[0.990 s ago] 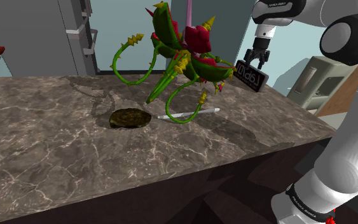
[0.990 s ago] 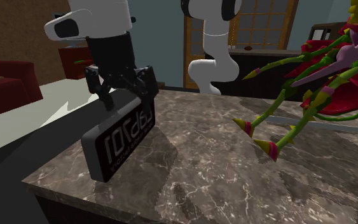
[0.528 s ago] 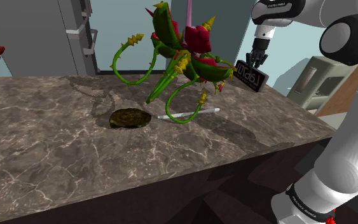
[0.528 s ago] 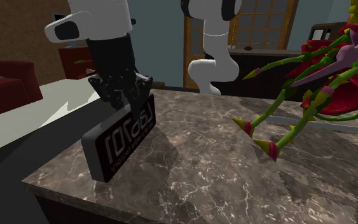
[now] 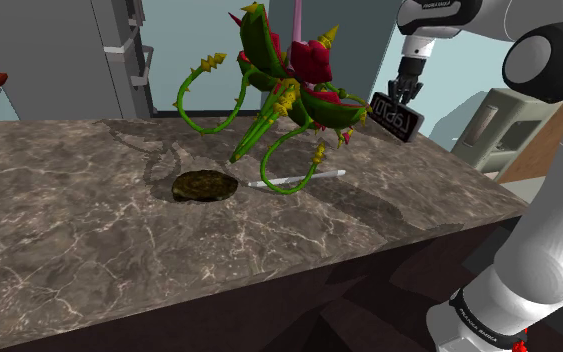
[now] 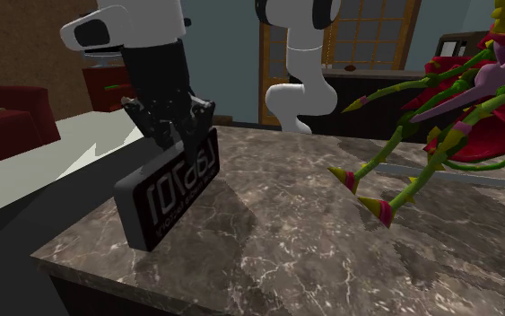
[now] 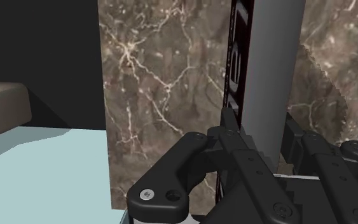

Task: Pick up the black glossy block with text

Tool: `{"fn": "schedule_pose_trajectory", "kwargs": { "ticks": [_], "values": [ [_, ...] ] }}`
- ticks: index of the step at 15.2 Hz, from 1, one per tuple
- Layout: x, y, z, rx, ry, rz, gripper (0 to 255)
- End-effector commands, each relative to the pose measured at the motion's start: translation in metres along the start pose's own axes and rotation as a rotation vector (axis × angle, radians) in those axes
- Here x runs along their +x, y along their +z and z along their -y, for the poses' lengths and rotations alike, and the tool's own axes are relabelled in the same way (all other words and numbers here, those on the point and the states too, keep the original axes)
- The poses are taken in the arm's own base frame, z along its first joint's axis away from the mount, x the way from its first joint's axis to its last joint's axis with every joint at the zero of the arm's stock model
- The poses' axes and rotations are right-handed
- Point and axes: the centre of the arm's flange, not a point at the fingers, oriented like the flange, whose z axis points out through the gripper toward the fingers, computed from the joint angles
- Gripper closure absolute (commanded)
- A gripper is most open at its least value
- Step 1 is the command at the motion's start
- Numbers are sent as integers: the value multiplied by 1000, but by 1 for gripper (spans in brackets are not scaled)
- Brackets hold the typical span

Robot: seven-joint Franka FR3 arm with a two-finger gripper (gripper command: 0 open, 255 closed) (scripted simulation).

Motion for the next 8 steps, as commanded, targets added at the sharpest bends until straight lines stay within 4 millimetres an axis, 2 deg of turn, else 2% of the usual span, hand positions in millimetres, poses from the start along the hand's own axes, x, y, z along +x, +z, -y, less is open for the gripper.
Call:
{"fn": "schedule_pose_trajectory", "kwargs": {
  "ticks": [1, 8],
  "values": [
    [-1, -11, 0, 0, 0, -1, 255],
    [-7, -47, 1, 0, 0, -1, 255]
  ]
}}
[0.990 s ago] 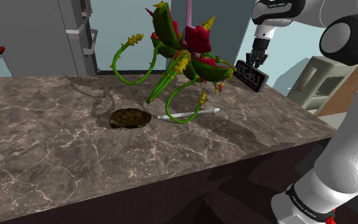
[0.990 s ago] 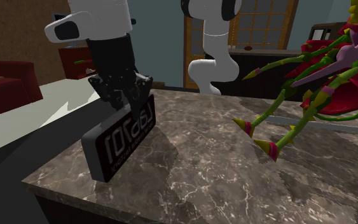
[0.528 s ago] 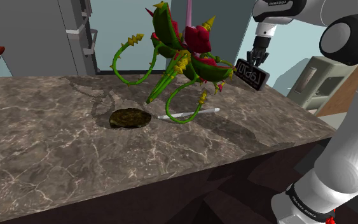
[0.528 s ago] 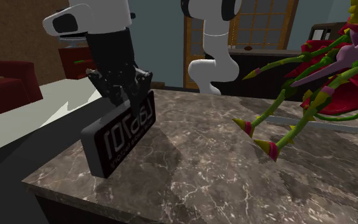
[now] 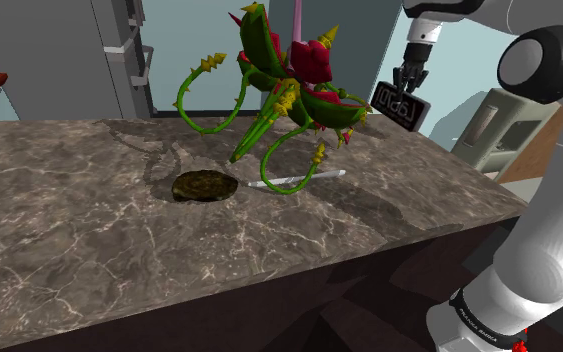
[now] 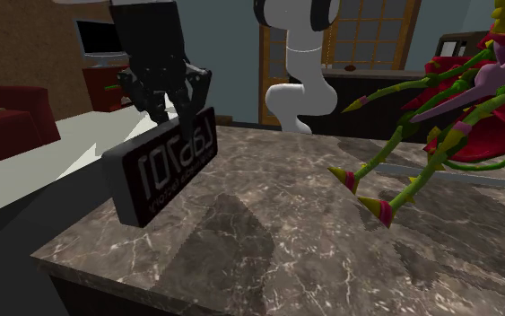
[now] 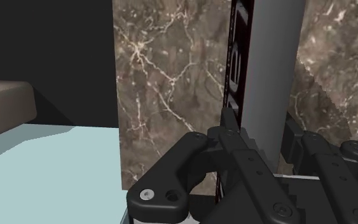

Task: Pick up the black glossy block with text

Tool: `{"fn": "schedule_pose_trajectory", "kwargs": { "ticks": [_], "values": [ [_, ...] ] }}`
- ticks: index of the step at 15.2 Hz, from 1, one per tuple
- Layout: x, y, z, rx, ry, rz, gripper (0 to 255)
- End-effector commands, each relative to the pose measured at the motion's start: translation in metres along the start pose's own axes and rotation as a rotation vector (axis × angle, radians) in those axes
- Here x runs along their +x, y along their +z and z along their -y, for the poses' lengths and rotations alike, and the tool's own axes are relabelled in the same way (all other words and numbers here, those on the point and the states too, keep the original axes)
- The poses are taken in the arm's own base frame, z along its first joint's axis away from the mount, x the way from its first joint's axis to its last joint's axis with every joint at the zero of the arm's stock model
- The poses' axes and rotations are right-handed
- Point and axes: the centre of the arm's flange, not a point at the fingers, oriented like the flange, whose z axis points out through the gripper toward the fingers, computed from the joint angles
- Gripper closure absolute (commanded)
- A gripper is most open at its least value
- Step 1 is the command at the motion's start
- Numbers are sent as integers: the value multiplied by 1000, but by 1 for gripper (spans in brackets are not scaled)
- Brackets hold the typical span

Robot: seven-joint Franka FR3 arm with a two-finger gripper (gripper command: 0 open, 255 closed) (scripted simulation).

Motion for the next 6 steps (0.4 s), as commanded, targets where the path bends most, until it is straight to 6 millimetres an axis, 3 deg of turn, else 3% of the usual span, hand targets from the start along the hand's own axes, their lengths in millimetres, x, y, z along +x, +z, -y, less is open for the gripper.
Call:
{"fn": "schedule_pose_trajectory", "kwargs": {
  "ticks": [1, 6],
  "values": [
    [-3, -11, 2, 0, 0, 0, 255],
    [-5, -28, 2, 0, 0, 0, 255]
  ]
}}
